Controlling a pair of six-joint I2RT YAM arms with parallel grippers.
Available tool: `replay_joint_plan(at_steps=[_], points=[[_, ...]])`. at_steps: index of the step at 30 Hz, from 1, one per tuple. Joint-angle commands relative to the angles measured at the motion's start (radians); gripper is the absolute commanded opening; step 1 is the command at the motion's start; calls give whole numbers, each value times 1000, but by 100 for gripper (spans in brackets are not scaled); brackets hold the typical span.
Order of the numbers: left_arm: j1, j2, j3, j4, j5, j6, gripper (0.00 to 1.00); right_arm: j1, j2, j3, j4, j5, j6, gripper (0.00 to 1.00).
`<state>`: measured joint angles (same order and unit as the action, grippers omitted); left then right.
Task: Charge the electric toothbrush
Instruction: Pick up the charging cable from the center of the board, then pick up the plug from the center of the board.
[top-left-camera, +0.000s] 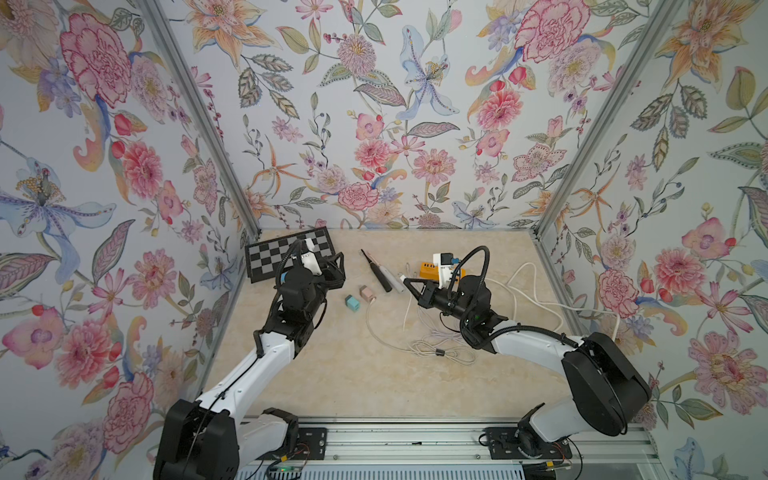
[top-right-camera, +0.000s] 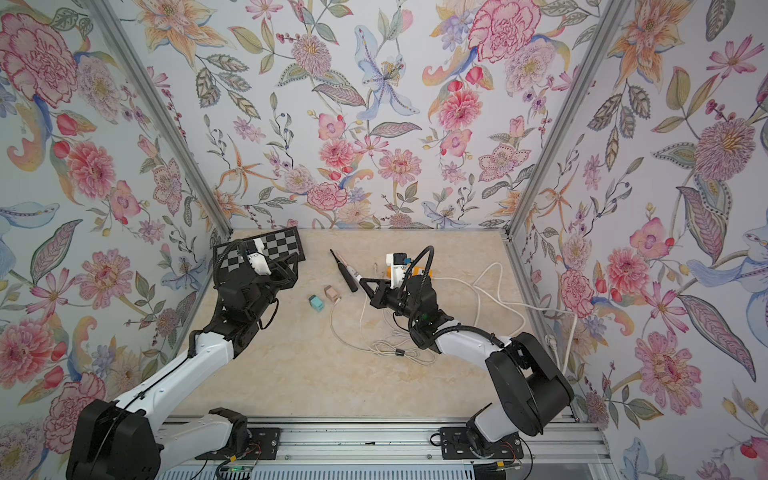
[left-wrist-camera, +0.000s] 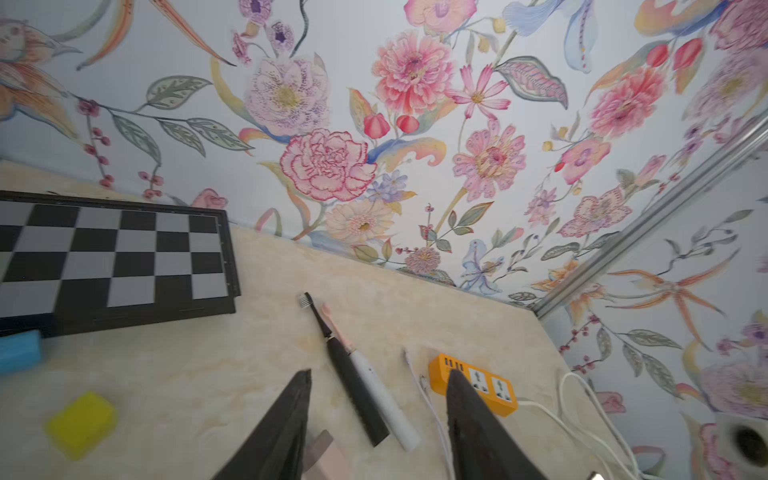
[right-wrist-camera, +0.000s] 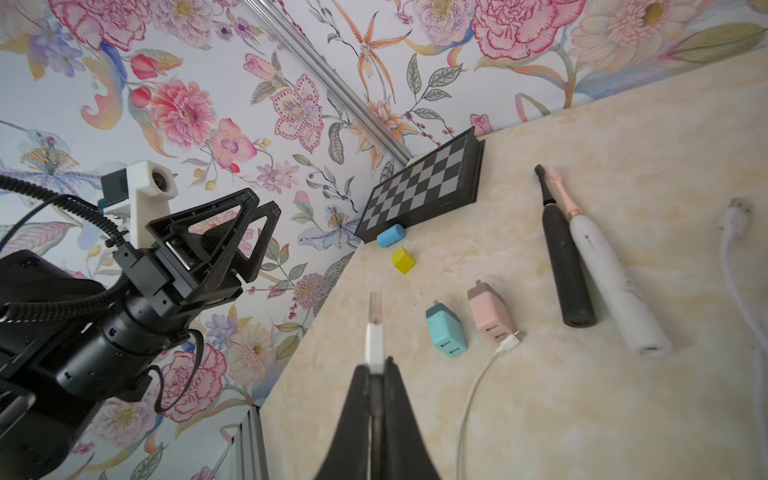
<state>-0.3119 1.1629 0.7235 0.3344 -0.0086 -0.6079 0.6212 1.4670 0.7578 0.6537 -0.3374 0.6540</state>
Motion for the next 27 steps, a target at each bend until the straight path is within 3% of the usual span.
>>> replay_joint_plan(at_steps=[1, 4, 7, 9, 12, 13, 15, 16, 17, 19, 22, 27], points=[[15, 30, -6, -252, -167, 252, 54, 3, -48, 49, -348, 84, -326, 0], [27, 75, -2, -254, -110, 200, 55, 4, -72, 85, -439, 88, -434, 0], [30, 153, 40, -300, -114, 23, 48, 5, -86, 107, -490, 101, -494, 0], [31, 222, 75, -320, -63, -33, 47, 4, -95, 111, -500, 108, -523, 0], [29, 308, 136, -324, 11, 22, 46, 4, -106, 112, -506, 101, -578, 0], [32, 329, 160, -326, 30, 59, 39, 5, -110, 112, -506, 91, -598, 0], [63, 358, 201, -312, 181, 134, 26, 5, -119, 113, -506, 66, -627, 0], [100, 364, 209, -277, 324, 145, 24, 6, -125, 111, -505, 56, -639, 0], [145, 365, 206, -213, 466, 127, 26, 6, -130, 106, -499, 45, -648, 0], [217, 370, 214, -112, 619, 97, 40, 6, -136, 97, -488, 40, -661, 0], [237, 388, 292, -112, 623, 197, 55, 4, -133, 95, -479, 32, -674, 0], [232, 441, 319, 193, 961, 280, 80, 2, -122, 114, -501, 6, -701, 0]])
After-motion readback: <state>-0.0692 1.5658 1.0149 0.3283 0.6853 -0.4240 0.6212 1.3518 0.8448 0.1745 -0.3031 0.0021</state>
